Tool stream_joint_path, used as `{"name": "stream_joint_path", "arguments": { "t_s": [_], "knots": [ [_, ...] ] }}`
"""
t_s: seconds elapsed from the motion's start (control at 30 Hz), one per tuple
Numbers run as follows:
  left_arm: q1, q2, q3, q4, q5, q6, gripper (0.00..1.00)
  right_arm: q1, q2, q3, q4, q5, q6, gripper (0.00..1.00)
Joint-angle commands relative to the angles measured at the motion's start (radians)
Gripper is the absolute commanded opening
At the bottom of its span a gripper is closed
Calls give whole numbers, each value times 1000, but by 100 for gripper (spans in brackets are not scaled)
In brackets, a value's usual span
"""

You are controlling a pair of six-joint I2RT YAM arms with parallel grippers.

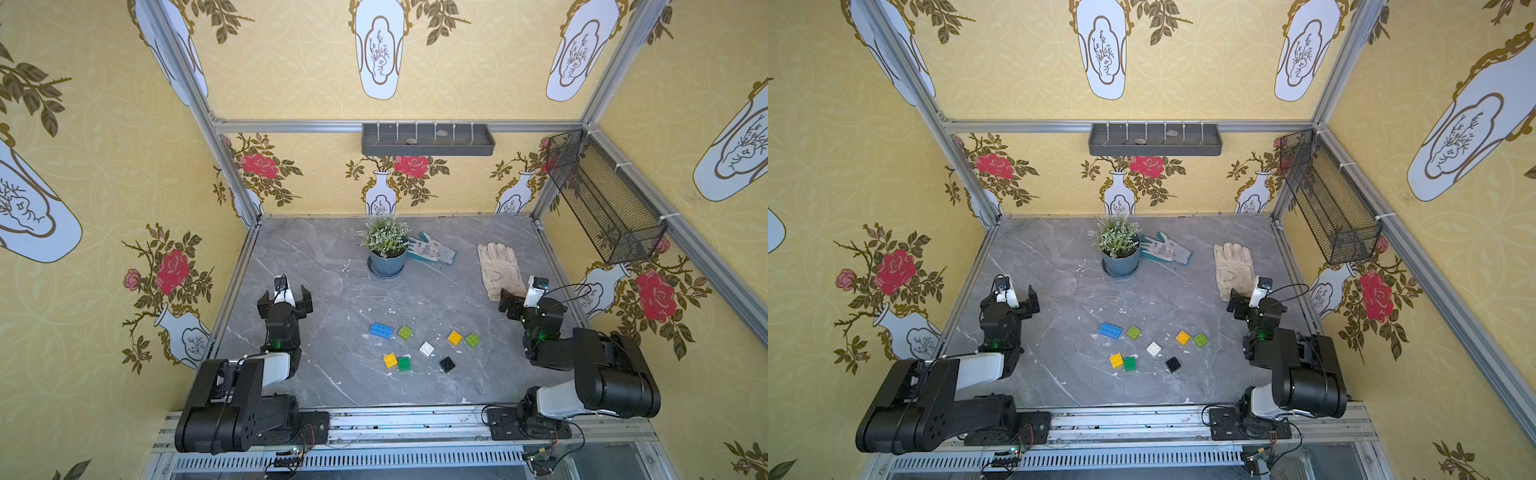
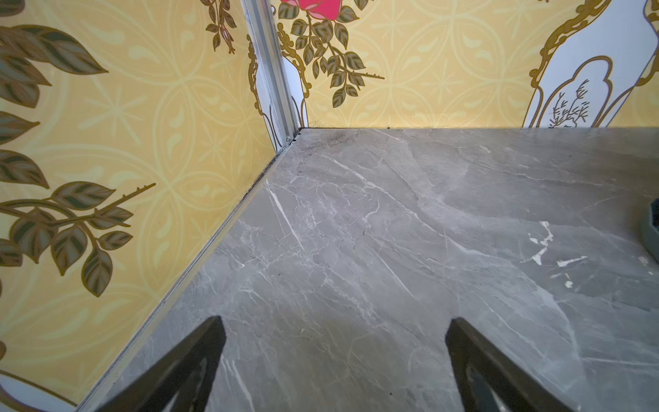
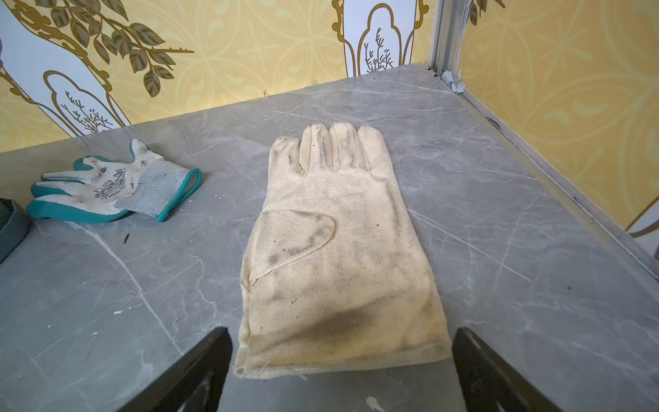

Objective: Assemble the number 4 with lego
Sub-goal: Pick up the lego brick from the center of the board.

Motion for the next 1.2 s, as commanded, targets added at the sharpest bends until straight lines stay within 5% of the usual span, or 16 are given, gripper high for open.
{"name": "stream_joint_path", "arguments": {
  "t_s": [0.0, 0.8, 0.9, 0.97, 1.03, 1.1, 1.13, 1.17],
  "knots": [
    [1, 3, -7, 31, -8, 6, 100, 18, -16, -8, 48, 2, -22, 98],
    [18, -13, 0, -10, 6, -10, 100, -10, -12, -2, 56, -12, 3, 98],
    [-1, -96, 13, -57, -50, 0, 100, 59, -182, 129, -296, 141, -2, 98],
    [-48, -174, 162, -369, -237, -26, 100, 143, -296, 290, -589, 331, 49, 98],
    [-89, -223, 278, -487, -425, -93, 100, 179, -354, 456, -891, 362, 200, 97],
    [-119, -313, 393, -761, -392, -216, 100, 170, -371, 471, -968, 383, 404, 97],
    [-118, -356, 449, -909, -316, -315, 100, 124, -366, 494, -1064, 342, 563, 97],
    [-121, -381, 481, -1000, -267, -411, 100, 55, -345, 530, -1132, 208, 573, 98]
  ]
}}
